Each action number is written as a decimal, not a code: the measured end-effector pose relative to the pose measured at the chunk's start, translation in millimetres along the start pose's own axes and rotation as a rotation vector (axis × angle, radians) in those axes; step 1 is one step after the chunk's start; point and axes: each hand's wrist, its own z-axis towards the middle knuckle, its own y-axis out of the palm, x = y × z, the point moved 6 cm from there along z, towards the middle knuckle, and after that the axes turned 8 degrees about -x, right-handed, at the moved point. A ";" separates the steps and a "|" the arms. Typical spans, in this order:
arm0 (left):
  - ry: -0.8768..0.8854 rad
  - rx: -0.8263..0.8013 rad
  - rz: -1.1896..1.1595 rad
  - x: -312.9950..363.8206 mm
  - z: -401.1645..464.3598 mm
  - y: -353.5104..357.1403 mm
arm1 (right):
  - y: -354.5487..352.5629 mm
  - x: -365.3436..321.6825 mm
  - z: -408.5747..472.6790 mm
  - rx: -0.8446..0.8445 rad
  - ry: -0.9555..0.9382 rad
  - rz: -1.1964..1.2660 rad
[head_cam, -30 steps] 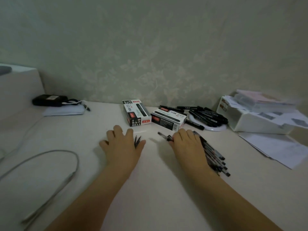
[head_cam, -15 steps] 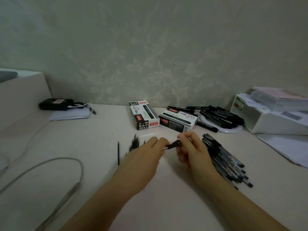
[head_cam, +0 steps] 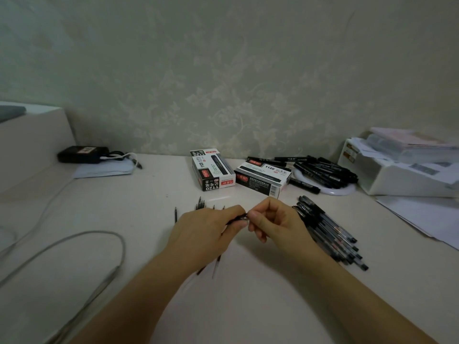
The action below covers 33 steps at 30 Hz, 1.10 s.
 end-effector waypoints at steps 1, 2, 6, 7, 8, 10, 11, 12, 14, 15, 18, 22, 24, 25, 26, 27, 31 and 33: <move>-0.005 0.003 0.008 -0.1 0.2 1.8 | 0.6 1.3 -0.2 -0.007 0.006 -0.007; -0.016 0.008 0.010 -0.6 0.4 2.2 | 0.5 2.2 -0.2 -0.011 0.009 -0.010; -0.034 0.030 -0.009 -2.3 1.2 1.6 | 0.1 0.7 2.6 -0.027 -0.007 -0.040; -0.029 0.015 -0.033 -1.4 2.4 3.7 | 0.1 0.7 2.9 -0.031 -0.012 -0.050; -0.022 -0.006 -0.066 -0.2 3.6 6.9 | 0.0 1.2 3.4 -0.032 -0.018 -0.056; -0.004 -0.033 -0.099 3.2 5.4 11.6 | -1.3 1.9 4.5 -0.032 -0.027 -0.060; 0.012 -0.023 -0.088 4.5 5.5 11.7 | -2.0 2.2 4.9 -0.036 -0.032 -0.054; 0.033 -0.010 -0.073 4.9 5.5 10.9 | -2.6 2.5 5.4 -0.043 -0.037 -0.045; 0.044 -0.007 -0.060 2.3 5.3 8.5 | -3.9 4.4 5.4 -0.051 -0.037 -0.046; 0.035 -0.018 -0.056 -0.2 5.7 8.0 | -4.0 5.7 5.4 -0.051 -0.032 -0.061; -0.038 -0.034 -0.029 -7.4 8.2 8.5 | -8.4 10.6 4.7 0.028 -0.034 -0.076; -0.169 0.006 -0.151 -17.5 8.3 6.6 | -26.9 9.2 -10.5 0.209 0.019 -0.417; -0.159 0.000 -0.222 -14.6 6.6 6.1 | -21.6 9.1 -17.8 0.119 0.029 -0.733; -0.146 -0.015 -0.245 -11.5 5.5 6.1 | -16.3 9.5 -19.2 0.073 0.013 -0.849; -0.134 -0.032 -0.252 -8.4 4.6 6.1 | -11.7 10.0 -19.2 0.043 -0.003 -0.928; -0.123 -0.044 -0.245 -6.0 4.2 6.2 | -8.4 9.8 -19.1 0.023 -0.013 -0.978; -0.081 -0.010 -0.265 -1.9 3.5 0.3 | -8.1 3.4 -18.8 0.020 -0.057 -1.000; -0.044 0.011 -0.277 1.1 3.4 -1.5 | -13.2 -4.0 -20.5 0.130 -0.066 -0.889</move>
